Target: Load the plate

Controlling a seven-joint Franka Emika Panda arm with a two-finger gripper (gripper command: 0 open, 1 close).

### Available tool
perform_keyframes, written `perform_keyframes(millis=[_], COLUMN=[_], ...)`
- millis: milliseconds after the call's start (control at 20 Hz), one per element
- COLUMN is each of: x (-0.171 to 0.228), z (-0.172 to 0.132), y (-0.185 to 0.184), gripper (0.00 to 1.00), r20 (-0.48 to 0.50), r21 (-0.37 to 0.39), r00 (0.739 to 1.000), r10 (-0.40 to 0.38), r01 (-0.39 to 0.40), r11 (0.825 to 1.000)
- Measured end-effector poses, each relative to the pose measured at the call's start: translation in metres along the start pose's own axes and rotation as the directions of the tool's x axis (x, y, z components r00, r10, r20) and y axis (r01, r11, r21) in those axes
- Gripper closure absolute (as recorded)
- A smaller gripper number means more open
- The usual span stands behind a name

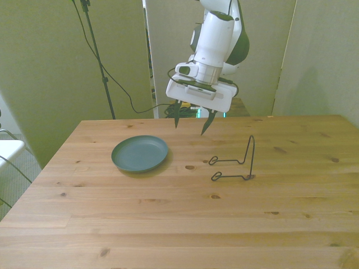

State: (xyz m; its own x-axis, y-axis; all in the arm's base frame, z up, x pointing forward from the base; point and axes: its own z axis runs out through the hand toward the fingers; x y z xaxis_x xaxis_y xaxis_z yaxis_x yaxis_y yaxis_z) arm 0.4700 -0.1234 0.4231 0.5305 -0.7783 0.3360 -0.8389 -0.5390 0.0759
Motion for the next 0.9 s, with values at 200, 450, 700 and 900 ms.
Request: perform_keyframes(millis=[200, 450, 700, 900], x=[0.015, 0.024, 0.019, 0.021], z=[0.027, 0.054, 0.079, 0.084], y=[0.013, 0.007, 0.001, 0.004], gripper=[0.00, 0.00, 0.00, 0.00], r20=[-0.015, -0.028, -0.040, -0.060], r21=[-0.035, -0.061, -0.087, -0.103], r00=[1.000, 0.999, 0.999, 0.998], r10=[0.013, 0.022, 0.012, 0.004], r01=[-0.014, -0.024, -0.016, -0.010], r11=[0.999, 0.998, 0.996, 0.995])
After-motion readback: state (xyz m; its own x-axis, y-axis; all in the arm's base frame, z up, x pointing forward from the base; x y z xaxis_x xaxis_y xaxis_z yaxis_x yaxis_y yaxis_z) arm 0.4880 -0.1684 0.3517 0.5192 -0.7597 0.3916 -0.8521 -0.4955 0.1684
